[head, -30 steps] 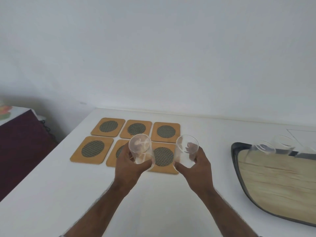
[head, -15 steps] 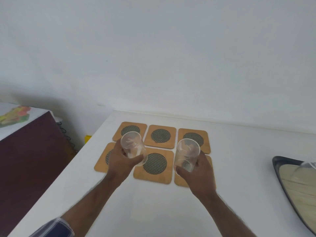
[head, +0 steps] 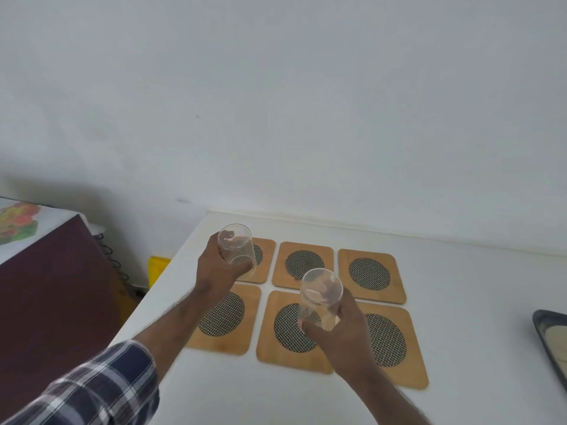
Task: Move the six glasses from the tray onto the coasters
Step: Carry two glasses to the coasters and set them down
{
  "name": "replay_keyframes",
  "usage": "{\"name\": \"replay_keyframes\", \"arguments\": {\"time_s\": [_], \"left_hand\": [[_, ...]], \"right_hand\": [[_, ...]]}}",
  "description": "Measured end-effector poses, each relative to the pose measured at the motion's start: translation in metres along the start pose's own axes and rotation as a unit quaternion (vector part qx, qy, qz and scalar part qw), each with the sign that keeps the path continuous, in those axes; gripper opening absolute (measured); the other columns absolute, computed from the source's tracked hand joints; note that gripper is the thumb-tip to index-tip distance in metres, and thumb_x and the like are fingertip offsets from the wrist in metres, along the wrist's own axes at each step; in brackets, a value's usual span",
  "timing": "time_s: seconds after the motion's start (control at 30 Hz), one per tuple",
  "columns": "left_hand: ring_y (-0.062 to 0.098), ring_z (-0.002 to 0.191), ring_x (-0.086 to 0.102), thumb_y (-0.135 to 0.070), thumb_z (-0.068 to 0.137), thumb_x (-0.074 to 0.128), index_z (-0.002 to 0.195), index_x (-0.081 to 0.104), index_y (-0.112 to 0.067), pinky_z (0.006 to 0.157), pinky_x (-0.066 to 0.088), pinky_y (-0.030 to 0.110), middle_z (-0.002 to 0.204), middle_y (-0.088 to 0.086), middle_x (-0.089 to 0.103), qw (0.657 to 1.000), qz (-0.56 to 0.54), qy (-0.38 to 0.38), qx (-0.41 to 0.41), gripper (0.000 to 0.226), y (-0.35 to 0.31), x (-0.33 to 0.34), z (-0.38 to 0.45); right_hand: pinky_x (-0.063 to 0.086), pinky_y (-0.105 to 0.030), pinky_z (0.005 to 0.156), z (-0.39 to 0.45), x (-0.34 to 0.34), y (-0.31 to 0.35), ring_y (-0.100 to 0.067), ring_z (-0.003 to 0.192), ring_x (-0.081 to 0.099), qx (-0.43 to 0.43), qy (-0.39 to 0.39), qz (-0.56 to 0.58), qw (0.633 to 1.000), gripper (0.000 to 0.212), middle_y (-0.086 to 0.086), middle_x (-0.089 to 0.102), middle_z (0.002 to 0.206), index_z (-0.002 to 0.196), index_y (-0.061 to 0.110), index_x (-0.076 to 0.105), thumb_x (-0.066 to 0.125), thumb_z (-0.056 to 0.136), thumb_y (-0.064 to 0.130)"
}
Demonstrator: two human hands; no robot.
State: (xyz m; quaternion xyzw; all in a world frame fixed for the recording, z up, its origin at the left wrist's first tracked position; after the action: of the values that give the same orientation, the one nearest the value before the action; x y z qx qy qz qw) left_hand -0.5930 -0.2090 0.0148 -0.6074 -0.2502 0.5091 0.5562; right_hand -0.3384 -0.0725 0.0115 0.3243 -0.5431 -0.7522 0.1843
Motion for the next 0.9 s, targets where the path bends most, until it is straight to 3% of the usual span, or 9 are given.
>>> {"name": "replay_keyframes", "arguments": {"time_s": [0.1,0.27,0.37,0.43,0.53,0.63,0.77,0.9], "left_hand": [[-0.011,0.092,0.063,-0.016,0.059,0.092,0.12,0.057,-0.034,0.068,0.044,0.005,0.104,-0.017,0.069,1.0,-0.005,0.006,-0.012,0.072,0.01,0.008,0.02],[0.0,0.09,0.065,-0.011,0.06,0.092,0.119,0.059,-0.033,0.072,0.05,0.014,0.101,-0.01,0.071,0.999,-0.023,0.005,-0.038,0.072,0.027,0.018,0.046],[-0.013,0.086,0.064,-0.011,0.058,0.094,0.12,0.058,-0.033,0.069,0.048,0.004,0.101,-0.015,0.07,0.998,-0.03,0.012,-0.045,0.075,0.036,0.022,0.057],[-0.019,0.085,0.062,-0.013,0.058,0.095,0.121,0.058,-0.034,0.07,0.048,0.005,0.103,-0.016,0.07,0.998,-0.031,0.019,-0.05,0.076,0.04,0.025,0.063],[-0.01,0.095,0.064,-0.015,0.059,0.095,0.12,0.057,-0.036,0.076,0.049,0.011,0.106,-0.014,0.07,0.997,-0.034,0.035,-0.054,0.075,0.044,0.028,0.069],[0.006,0.105,0.066,-0.017,0.06,0.095,0.122,0.057,-0.034,0.081,0.051,0.017,0.111,-0.006,0.07,0.997,-0.034,0.054,-0.048,0.075,0.046,0.03,0.074],[0.011,0.112,0.064,-0.021,0.059,0.096,0.128,0.055,-0.033,0.088,0.051,0.021,0.117,-0.004,0.069,0.995,-0.034,0.075,-0.053,0.081,0.049,0.031,0.079],[0.015,0.118,0.061,-0.029,0.058,0.097,0.14,0.05,-0.024,0.099,0.05,0.031,0.125,-0.004,0.065,0.994,-0.018,0.096,-0.057,0.094,0.053,0.027,0.076]], "right_hand": [[0.051,-0.043,0.089,0.008,0.01,-0.006,-0.023,0.1,0.063,0.003,0.005,-0.008,1.0,0.06,0.0,0.069,0.099,0.113,0.039,0.058,0.087,0.061,0.034],[0.051,-0.035,0.088,0.017,0.024,-0.016,-0.015,0.102,0.063,0.014,0.014,-0.011,1.0,0.064,0.008,0.069,0.101,0.116,0.041,0.057,0.088,0.06,0.033],[0.048,-0.027,0.088,0.021,0.033,-0.02,-0.007,0.105,0.062,0.022,0.031,-0.004,0.999,0.065,0.013,0.07,0.105,0.119,0.038,0.058,0.087,0.062,0.03],[0.048,-0.026,0.088,0.024,0.038,-0.022,-0.007,0.106,0.062,0.03,0.038,-0.002,0.999,0.065,0.013,0.069,0.105,0.12,0.036,0.058,0.087,0.062,0.027],[0.047,-0.016,0.085,0.028,0.046,-0.022,-0.004,0.103,0.063,0.033,0.045,0.005,0.998,0.066,0.02,0.068,0.105,0.119,0.033,0.058,0.087,0.061,0.02],[0.045,-0.011,0.082,0.032,0.057,-0.019,-0.003,0.1,0.062,0.032,0.052,0.007,0.998,0.065,0.023,0.066,0.104,0.118,0.031,0.058,0.085,0.059,0.026],[0.046,-0.014,0.086,0.034,0.079,-0.014,-0.002,0.106,0.06,0.034,0.07,0.019,0.997,0.075,0.023,0.066,0.108,0.125,0.033,0.055,0.082,0.056,0.039],[0.043,-0.008,0.081,0.035,0.108,-0.005,0.0,0.103,0.061,0.018,0.096,0.02,0.995,0.068,0.028,0.064,0.106,0.117,0.044,0.053,0.085,0.059,0.03]]}}
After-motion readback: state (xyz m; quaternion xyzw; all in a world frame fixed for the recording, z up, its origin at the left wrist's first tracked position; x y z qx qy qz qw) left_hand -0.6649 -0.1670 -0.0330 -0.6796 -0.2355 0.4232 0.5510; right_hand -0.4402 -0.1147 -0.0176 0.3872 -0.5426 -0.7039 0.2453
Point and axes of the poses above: each hand's wrist, its own z-axis towards the middle knuckle, its own x-axis out of the palm, y = z × x, the point moved 6 cm from there along z, towards the middle knuckle
